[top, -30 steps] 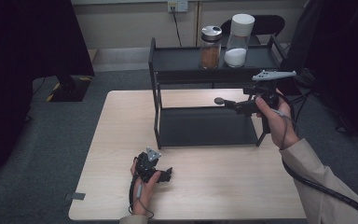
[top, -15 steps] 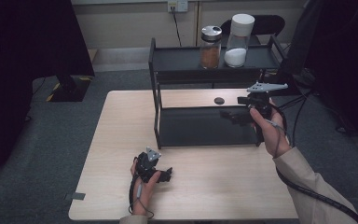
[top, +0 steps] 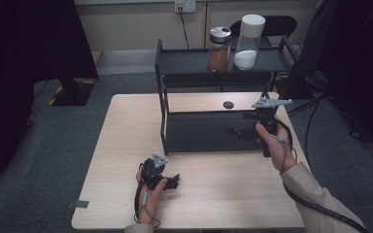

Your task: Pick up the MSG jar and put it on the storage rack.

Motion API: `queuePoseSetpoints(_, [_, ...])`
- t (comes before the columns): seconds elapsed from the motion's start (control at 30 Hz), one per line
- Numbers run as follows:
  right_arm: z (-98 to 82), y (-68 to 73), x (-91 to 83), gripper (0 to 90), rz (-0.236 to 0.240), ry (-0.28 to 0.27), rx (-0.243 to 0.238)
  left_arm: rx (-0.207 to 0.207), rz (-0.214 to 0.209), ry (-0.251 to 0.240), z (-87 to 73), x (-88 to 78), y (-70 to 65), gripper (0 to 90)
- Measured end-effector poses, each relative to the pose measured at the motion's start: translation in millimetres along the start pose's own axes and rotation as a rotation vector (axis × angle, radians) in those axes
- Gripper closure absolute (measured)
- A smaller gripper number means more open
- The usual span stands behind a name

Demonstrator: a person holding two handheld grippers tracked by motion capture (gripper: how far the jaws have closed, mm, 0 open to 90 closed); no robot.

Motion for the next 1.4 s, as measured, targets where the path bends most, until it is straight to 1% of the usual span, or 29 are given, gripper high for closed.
queuePoseSetpoints(0.4, [-21.7, 3.7, 9.8, 0.0, 0.033, 0.023, 0.007, 0.001, 0.0, 0.0, 0.0, 0.0, 0.0, 0.0])
queuePoseSetpoints(0.67, [-33.1, 7.0, 11.9, 0.2, 0.04, 0.042, -0.002, 0.001, 0.0, 0.0, 0.0, 0.0, 0.0, 0.0])
queuePoseSetpoints(0.7, [-36.7, 7.6, 12.6, 0.1, 0.039, 0.048, -0.005, 0.0, 0.0, 0.0, 0.0, 0.0, 0.0, 0.0])
queuePoseSetpoints(0.97, [-48.8, 6.9, 13.4, 0.2, 0.043, 0.063, 0.007, 0.0, 0.0, 0.0, 0.0, 0.0, 0.0, 0.0])
queuePoseSetpoints(1.13, [-57.9, 6.6, 13.2, 0.2, 0.045, 0.084, -0.003, 0.0, 0.0, 0.0, 0.0, 0.0, 0.0, 0.0])
queuePoseSetpoints(1.4, [-72.3, 6.5, 12.9, 0.4, 0.042, 0.107, 0.0, 0.001, 0.0, 0.0, 0.1, 0.0, 0.1, 0.0])
Point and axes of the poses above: each handheld gripper's, and its own axes: x roughly forward along the jaws, z roughly out of its top, y roughly to its left, the point moved 4 cm from there along x, roughly forward along the jaws, and after that the axes turned 11 degrees about -x, right-handed, at the moved point
